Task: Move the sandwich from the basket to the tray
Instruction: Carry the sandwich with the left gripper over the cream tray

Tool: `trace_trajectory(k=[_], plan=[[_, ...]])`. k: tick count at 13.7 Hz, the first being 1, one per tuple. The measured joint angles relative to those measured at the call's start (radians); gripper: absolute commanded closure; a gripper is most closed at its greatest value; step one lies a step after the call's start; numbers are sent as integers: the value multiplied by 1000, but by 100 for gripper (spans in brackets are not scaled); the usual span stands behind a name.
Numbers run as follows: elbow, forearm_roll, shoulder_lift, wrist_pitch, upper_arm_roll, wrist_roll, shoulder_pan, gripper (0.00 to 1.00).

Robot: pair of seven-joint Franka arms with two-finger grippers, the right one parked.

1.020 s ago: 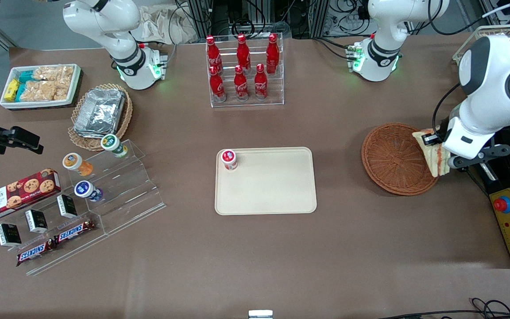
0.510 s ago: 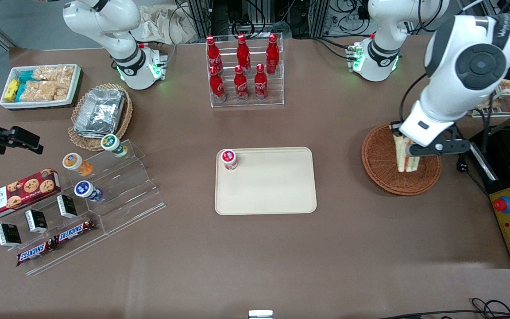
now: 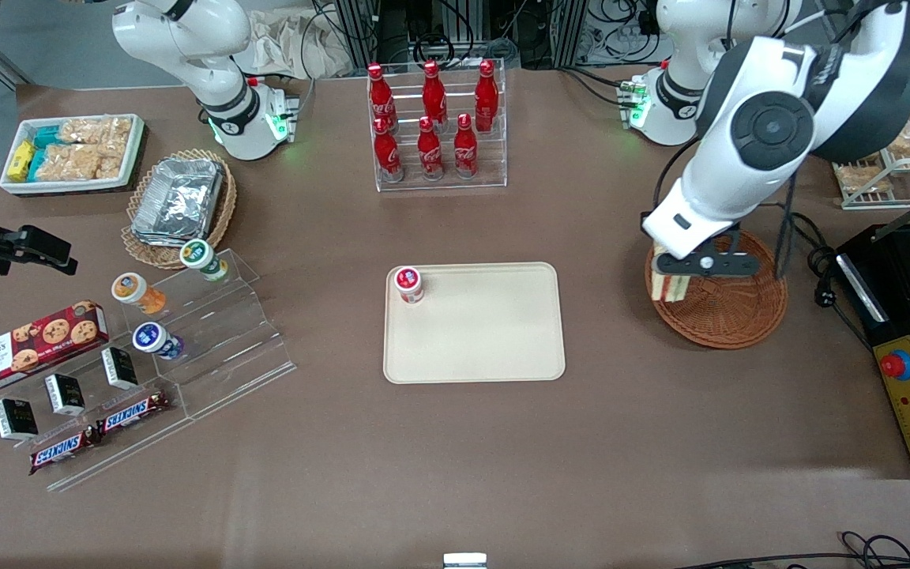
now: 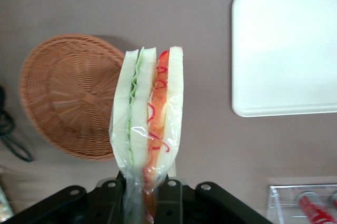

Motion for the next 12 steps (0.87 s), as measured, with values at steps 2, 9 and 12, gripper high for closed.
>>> trace_trajectory(k=[2,9,12], plan=[[50,-1,78,3,-57,-90,-3,100],[81,2,282,214,-88,-224,-96,100],[82,34,360,295,-88,-228,-118,100]])
